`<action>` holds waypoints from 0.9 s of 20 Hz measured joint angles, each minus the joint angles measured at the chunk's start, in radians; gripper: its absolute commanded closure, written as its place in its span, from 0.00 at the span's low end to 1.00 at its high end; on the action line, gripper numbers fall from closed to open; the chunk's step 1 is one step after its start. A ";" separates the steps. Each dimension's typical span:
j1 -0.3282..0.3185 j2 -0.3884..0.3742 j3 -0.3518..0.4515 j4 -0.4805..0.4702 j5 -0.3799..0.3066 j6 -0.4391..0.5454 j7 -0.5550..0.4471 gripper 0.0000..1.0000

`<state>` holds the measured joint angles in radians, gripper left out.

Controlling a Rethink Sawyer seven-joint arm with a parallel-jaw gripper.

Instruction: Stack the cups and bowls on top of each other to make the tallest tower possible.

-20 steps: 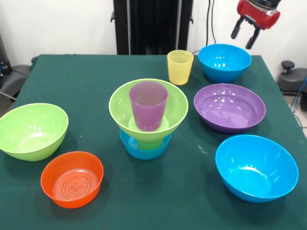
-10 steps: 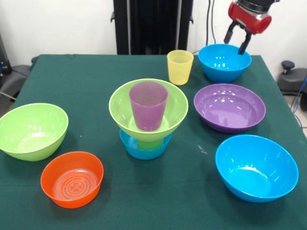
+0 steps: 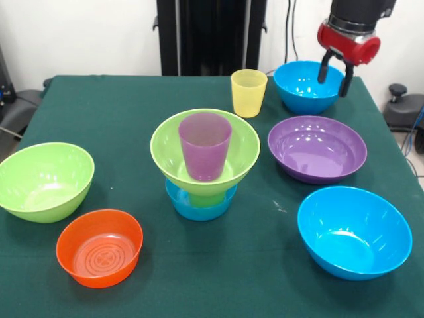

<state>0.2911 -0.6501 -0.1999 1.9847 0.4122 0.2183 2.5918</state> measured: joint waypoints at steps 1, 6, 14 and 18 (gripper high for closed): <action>-0.014 0.000 0.019 0.004 -0.004 -0.020 0.000 0.00; -0.030 0.004 0.053 0.012 -0.030 -0.057 0.000 0.00; 0.007 0.010 0.048 0.012 -0.066 -0.057 0.000 0.00; 0.047 0.010 0.029 0.012 -0.068 -0.057 0.000 0.00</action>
<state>0.3377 -0.6401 -0.1711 1.9967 0.3440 0.1614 2.5918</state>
